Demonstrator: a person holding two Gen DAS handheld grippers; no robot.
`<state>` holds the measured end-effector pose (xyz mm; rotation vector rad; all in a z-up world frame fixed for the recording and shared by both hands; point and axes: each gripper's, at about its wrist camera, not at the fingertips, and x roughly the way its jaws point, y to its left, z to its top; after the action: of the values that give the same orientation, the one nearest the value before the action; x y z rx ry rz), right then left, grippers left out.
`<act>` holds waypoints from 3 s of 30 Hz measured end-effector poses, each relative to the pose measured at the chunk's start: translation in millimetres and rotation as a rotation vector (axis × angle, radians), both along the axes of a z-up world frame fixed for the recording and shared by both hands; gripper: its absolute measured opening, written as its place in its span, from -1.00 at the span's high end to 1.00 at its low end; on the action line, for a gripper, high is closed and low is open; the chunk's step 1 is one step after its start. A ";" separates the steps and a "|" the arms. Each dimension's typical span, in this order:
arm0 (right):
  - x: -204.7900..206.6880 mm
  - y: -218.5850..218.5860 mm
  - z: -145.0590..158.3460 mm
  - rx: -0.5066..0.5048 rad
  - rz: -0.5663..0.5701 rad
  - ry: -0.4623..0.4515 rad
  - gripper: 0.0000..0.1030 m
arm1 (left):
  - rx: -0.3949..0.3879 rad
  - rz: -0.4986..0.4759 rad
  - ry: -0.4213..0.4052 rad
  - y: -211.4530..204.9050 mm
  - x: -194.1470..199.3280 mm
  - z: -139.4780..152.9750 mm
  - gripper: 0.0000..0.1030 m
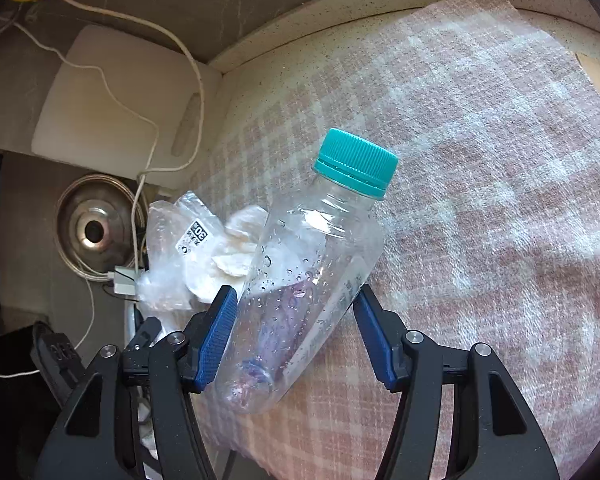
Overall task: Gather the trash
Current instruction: 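Grasp the clear plastic bag with the left tool while the right tool grasps the water bottle, then carry the plastic bag and the water bottle down to the blue basket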
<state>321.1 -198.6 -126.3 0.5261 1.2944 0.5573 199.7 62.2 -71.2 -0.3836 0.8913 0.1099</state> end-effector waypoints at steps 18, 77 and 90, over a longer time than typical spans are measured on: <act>-94.9 5.3 45.4 -0.107 0.176 -0.197 -0.16 | -0.157 0.154 -0.025 38.2 -142.5 -13.4 0.38; -360.4 100.5 -114.0 -0.492 0.500 -0.210 -0.15 | -0.188 0.039 0.378 1.9 -371.4 -195.0 0.38; -355.4 122.6 -154.2 -0.550 0.492 -0.183 -0.15 | -0.167 0.051 0.472 -5.7 -352.8 -240.2 0.38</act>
<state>-34.2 -76.0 -280.5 -0.3035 1.3326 0.6023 -153.1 56.5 -311.4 -0.5478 1.3622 0.1777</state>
